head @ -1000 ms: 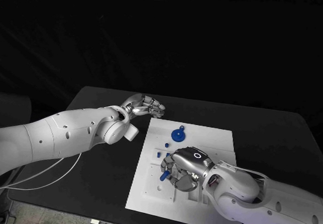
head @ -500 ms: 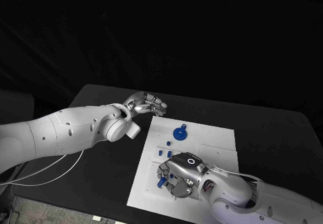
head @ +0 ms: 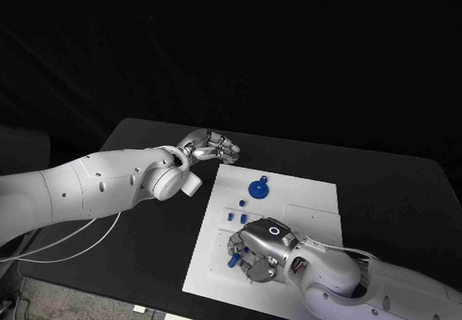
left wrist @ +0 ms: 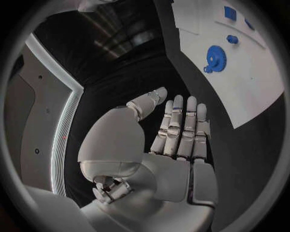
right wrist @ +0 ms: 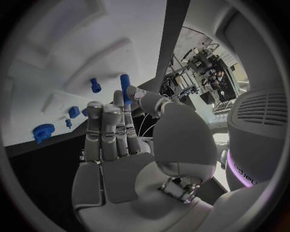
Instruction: Assemble the parts on the task board
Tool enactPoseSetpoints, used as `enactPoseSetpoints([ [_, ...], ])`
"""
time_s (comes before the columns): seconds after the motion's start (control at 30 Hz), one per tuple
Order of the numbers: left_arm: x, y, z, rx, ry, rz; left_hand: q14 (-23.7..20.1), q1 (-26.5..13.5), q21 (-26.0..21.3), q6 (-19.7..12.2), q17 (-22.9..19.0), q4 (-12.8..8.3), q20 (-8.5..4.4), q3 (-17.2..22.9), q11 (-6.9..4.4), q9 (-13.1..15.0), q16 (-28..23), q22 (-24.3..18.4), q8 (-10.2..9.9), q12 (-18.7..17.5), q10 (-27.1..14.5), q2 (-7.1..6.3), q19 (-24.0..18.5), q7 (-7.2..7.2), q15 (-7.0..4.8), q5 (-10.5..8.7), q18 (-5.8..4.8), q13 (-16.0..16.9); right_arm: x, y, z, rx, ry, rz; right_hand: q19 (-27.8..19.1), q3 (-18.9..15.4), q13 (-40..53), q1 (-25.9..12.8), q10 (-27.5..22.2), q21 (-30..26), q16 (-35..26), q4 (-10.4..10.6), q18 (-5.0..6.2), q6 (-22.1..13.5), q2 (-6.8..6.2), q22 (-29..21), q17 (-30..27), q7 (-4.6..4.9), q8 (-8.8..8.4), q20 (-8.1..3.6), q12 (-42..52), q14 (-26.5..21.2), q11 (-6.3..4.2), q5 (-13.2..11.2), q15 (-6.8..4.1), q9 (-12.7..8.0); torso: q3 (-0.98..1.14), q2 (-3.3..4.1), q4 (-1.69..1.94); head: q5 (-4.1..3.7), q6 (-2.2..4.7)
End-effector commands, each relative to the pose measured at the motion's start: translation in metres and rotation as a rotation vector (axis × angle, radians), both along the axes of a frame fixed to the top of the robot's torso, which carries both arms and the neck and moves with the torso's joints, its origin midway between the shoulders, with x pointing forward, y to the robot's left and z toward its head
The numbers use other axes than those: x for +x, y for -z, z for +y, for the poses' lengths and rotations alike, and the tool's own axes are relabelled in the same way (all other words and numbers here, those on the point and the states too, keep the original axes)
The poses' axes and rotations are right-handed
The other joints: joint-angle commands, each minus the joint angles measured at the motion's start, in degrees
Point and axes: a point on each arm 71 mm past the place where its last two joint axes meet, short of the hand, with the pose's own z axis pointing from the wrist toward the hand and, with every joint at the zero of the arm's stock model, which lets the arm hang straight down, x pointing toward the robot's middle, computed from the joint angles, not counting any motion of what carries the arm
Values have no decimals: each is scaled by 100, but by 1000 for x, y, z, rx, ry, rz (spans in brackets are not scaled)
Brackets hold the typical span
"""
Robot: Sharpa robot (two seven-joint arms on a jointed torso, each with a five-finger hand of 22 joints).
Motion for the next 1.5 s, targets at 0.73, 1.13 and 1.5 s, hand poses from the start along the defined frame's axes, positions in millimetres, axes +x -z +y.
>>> enactPoseSetpoints([
  [0.73,-1,-1,-3,-10,18,-5,34,26,-40,-42,17,6,-10,-15,33,-10,-30,8,26,-16,9,7,42,-12,19,13,119,-12,-5,7,7,-80,-20,-54,27,47,29,20,36,26,31,-23,175,54,-4,100,10,-9,23,-28,45,-15,1,14,-51,13,-3,-1,3,10,-29],
  [1.13,-1,-1,-4,-11,20,-5,35,26,-43,-42,23,6,-10,-16,32,-10,-35,9,27,-15,9,9,44,-13,19,13,120,-15,-10,10,14,-79,-32,-59,28,53,38,15,36,27,32,-26,175,57,-3,100,11,-10,23,-29,48,-14,0,14,-52,15,-3,-1,4,14,-43],
  [1.5,-1,-1,-4,-11,20,-5,36,25,-46,-42,28,8,-9,-17,33,-11,-39,10,28,-14,9,11,46,-13,20,13,120,-17,-9,11,16,-91,-27,-72,29,62,46,15,34,28,34,-31,175,60,-7,100,13,-12,23,-30,51,-13,-1,14,-53,18,-4,-2,1,24,-48],
])
